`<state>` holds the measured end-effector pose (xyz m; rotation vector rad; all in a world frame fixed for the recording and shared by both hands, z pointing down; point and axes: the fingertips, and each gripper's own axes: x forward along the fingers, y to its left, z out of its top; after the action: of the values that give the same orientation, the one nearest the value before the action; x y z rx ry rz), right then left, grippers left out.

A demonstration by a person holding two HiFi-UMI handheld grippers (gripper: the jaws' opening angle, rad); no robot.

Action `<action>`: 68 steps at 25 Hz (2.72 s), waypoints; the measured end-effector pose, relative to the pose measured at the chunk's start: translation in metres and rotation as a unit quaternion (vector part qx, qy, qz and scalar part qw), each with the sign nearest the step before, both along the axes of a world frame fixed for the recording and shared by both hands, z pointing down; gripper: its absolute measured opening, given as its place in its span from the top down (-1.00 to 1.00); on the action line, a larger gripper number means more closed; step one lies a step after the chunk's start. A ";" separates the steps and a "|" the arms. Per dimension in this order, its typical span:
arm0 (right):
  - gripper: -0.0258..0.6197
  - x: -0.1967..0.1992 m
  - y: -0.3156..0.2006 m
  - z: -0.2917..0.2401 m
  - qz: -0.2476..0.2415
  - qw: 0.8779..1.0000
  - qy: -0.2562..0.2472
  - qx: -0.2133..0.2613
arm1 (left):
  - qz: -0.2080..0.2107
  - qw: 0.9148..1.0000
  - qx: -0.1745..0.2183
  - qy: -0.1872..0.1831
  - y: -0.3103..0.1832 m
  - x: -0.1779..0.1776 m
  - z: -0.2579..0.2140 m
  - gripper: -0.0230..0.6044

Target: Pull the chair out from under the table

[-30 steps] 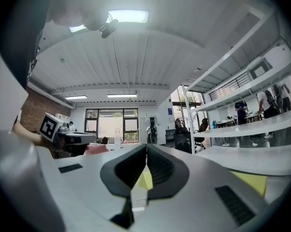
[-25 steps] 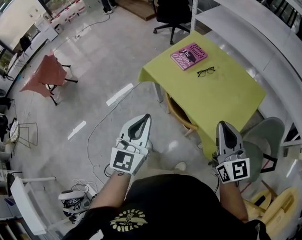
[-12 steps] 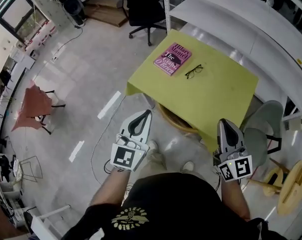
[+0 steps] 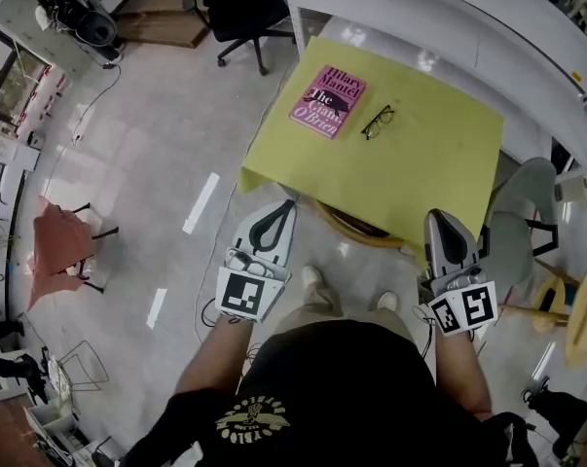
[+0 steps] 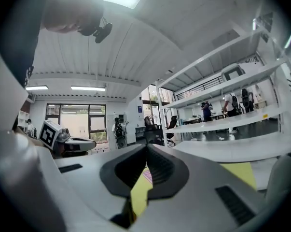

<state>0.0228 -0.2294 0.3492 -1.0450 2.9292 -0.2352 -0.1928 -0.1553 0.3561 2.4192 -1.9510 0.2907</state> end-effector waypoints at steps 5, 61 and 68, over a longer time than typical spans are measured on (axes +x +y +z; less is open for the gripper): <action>0.88 -0.016 -0.003 0.007 0.040 0.999 0.012 -0.017 | 0.052 0.998 -0.017 0.015 -0.018 -0.016 0.020 0.90; 0.88 0.000 -0.038 0.011 0.127 0.991 0.040 0.011 | 0.244 0.969 -0.020 -0.041 -0.126 0.019 0.015 0.90; 0.88 -0.024 -0.013 0.038 0.173 0.983 0.050 -0.028 | 0.321 0.946 -0.043 -0.021 -0.125 0.005 0.045 0.89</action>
<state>-0.0014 -0.2428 0.3872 -1.5906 2.7719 -0.2607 -0.1883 -0.2801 0.4010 2.9262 -1.0625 0.4228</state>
